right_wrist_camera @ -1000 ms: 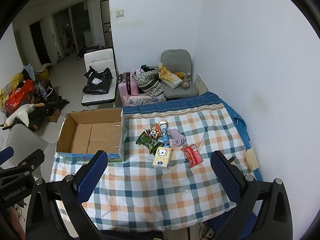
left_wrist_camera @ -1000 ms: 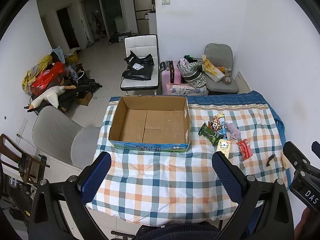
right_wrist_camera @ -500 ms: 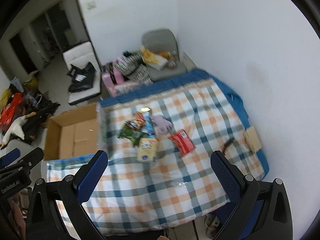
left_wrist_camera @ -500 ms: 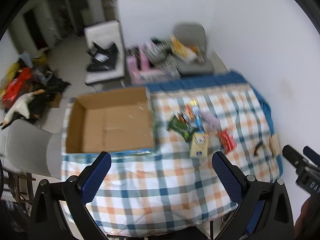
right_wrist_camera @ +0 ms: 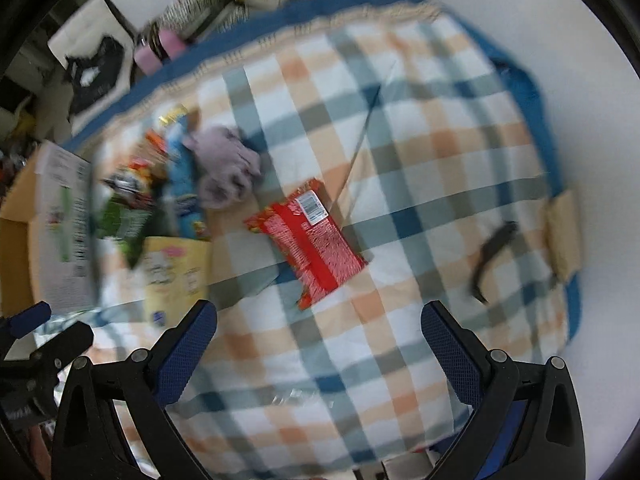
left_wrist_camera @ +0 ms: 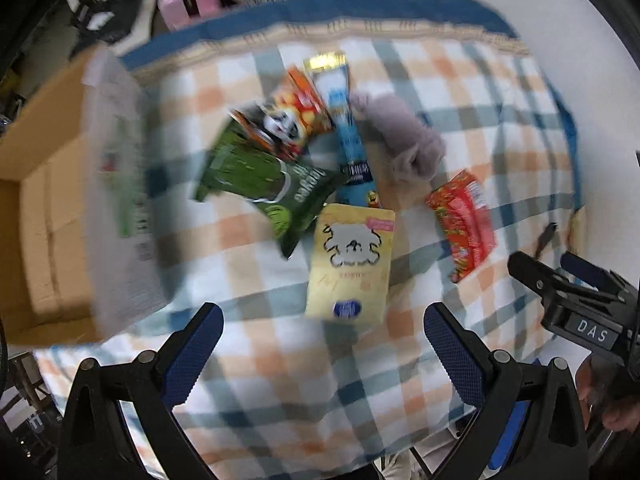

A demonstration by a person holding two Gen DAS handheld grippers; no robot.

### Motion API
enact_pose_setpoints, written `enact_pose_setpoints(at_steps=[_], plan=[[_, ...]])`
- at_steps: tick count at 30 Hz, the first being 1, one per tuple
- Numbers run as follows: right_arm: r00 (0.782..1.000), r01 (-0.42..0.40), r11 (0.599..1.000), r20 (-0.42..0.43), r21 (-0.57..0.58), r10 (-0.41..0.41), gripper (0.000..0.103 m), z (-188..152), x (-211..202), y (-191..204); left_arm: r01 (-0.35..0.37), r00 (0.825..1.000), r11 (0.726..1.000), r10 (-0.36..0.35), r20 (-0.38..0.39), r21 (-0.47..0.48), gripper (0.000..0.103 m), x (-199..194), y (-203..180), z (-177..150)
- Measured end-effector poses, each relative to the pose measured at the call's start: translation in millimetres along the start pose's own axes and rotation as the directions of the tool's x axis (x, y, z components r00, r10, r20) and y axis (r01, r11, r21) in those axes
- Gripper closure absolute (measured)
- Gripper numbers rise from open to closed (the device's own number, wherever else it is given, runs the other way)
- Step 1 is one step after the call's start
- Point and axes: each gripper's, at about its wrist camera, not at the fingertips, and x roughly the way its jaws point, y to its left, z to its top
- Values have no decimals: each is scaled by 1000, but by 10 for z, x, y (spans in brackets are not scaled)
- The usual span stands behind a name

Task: Organize soft objects
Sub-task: 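Grasp the yellow sheep-print pack with the left tool while the right tool grasps the red snack packet, then carry both items into the cardboard box and open both tools to release them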

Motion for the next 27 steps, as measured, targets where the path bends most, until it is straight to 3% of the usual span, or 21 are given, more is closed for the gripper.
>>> enact_pose_setpoints(at_steps=[8,10,13,14,15,16,21,27], plan=[[986,-12,997,-168,-74,-1,3,331,925,65,32,989,999,-34,-147,-10,0,791,-50,194],[982,-17,997,-186,-81,2,7,359,1056,86,40,986,999,-42,-161,-15,6,899,-47,176],[976,-18,997,-218,-81,0,18,378,1250,114,60,981,998,-64,-185,-27,24,997,-29,129],[975,-7,996,-222,-86,-12,20,383,1301,123,64,980,998,-68,-186,-29,35,1001,-26,117],[975,8,996,-222,-92,-29,26,383,1351,136,66,981,997,-70,-183,-27,38,1046,-29,114],[974,22,995,-223,-94,-43,32,392,1393,135,59,982,998,-61,-179,-20,38,1066,-40,106],[974,31,995,-222,-96,-52,38,412,1586,203,48,986,999,-50,-157,-16,39,1087,-70,62],[971,42,994,-229,-101,-64,48,301,1542,353,25,992,1000,-26,-124,-7,40,1024,-172,-1]])
